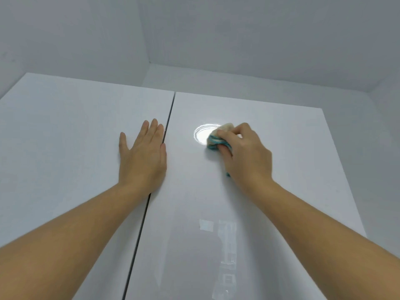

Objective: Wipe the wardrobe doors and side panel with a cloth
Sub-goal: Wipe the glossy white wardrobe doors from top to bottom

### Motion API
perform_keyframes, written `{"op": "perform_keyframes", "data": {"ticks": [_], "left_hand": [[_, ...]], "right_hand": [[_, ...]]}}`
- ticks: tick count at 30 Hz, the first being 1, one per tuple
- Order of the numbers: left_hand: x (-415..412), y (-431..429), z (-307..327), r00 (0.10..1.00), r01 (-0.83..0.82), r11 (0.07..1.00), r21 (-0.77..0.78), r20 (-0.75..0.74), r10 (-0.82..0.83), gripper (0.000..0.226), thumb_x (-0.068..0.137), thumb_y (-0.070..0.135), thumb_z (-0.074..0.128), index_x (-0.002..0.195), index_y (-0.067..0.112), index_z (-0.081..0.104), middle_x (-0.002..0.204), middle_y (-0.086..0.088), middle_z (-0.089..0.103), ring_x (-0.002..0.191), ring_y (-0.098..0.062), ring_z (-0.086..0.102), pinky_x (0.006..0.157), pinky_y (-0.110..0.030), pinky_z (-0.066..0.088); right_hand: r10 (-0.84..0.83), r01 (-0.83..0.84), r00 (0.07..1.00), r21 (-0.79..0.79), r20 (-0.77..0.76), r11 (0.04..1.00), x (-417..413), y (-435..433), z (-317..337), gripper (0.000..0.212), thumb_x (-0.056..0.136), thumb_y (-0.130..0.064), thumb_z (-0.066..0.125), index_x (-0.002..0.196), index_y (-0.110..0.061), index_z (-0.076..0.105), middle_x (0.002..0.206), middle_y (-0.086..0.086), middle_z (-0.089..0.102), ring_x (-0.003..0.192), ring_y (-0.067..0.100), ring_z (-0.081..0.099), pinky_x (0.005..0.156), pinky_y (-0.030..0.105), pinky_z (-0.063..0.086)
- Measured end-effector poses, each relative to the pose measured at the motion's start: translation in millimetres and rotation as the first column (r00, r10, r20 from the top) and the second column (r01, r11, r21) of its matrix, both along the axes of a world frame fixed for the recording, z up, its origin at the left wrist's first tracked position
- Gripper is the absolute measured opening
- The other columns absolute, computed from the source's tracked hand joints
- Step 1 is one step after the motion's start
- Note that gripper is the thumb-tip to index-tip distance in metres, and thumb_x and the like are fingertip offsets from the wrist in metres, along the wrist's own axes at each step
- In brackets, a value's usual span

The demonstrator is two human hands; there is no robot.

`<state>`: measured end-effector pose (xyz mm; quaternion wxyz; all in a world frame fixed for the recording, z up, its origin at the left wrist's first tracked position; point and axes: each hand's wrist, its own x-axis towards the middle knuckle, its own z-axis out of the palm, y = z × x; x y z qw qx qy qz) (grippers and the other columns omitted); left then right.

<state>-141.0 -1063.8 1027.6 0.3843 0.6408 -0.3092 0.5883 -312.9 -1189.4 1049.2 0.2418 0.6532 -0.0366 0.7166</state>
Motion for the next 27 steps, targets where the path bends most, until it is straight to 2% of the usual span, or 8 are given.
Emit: {"op": "perform_keyframes", "data": {"ticks": [8,15,22,27], "left_hand": [[-5.9,-5.7,-14.7,0.999,0.013,0.998,-0.061,-0.030,-0.015,0.051,0.103,0.023,0.018,0.153,0.018,0.017,0.161,0.008,0.008,0.148,-0.008,0.004,0.116,-0.050,-0.003],[-3.6,-7.6,-29.2,0.999,0.034,0.994,-0.108,-0.004,-0.035,0.049,0.102,0.020,0.022,0.151,0.016,0.026,0.160,0.005,0.018,0.148,-0.009,0.010,0.117,-0.048,-0.001],[-0.9,-8.0,-33.3,0.997,0.073,0.980,-0.183,-0.016,-0.077,0.048,0.101,0.016,0.027,0.148,0.012,0.032,0.158,0.001,0.024,0.147,-0.012,0.014,0.117,-0.046,0.000],[0.0,-8.3,-32.4,0.996,0.091,0.980,-0.178,0.001,-0.093,0.048,0.100,0.015,0.027,0.147,0.011,0.034,0.158,-0.002,0.025,0.147,-0.014,0.017,0.118,-0.045,0.001]], "right_hand": [[-0.136,0.107,0.978,0.183,0.156,0.977,-82.8,-70.9,2.5,0.024,0.095,-0.030,0.054,0.118,-0.029,0.058,0.112,0.001,0.051,0.098,0.025,0.054,0.063,0.031,0.037],[-0.188,0.092,0.952,0.363,0.240,0.927,-133.0,-116.5,-7.4,0.040,0.098,-0.029,0.050,0.137,-0.022,0.049,0.126,0.009,0.048,0.109,0.034,0.050,0.076,0.040,0.042],[-0.112,-0.026,0.952,0.438,0.286,0.899,-138.5,-123.8,-16.3,0.041,0.100,-0.028,0.044,0.140,-0.021,0.046,0.125,0.014,0.049,0.114,0.034,0.047,0.083,0.041,0.041],[-0.040,-0.110,0.948,0.443,0.316,0.890,-131.2,-114.8,-34.9,0.040,0.097,-0.029,0.050,0.136,-0.021,0.047,0.128,0.011,0.043,0.104,0.032,0.053,0.082,0.034,0.039]]}}
